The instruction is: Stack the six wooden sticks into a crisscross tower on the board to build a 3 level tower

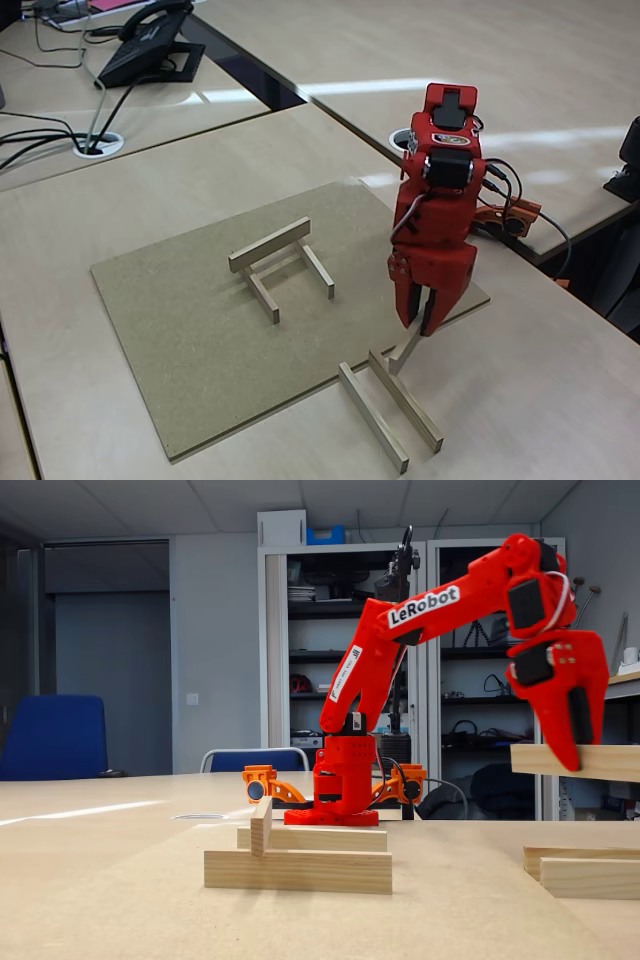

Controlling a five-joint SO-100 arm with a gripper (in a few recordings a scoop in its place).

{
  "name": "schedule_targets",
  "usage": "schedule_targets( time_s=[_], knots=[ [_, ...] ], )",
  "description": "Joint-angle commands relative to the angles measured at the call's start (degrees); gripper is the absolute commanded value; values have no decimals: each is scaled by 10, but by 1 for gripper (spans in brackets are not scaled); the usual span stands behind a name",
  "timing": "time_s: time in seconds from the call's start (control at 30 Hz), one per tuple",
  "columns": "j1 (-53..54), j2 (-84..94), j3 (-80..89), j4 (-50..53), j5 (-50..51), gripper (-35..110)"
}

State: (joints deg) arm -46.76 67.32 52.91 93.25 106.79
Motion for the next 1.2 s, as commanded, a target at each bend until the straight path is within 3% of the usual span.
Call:
schedule_targets(
  time_s=[0.0, 0.43, 0.8, 1.17],
  knots=[
    [40, 68, 35, 3, 42, 0],
    [224, 130, 147, -49, -23, 0],
    [284, 200, 323, -117, -51, 0],
    [337, 201, 364, -163, -112, 0]
  ],
)
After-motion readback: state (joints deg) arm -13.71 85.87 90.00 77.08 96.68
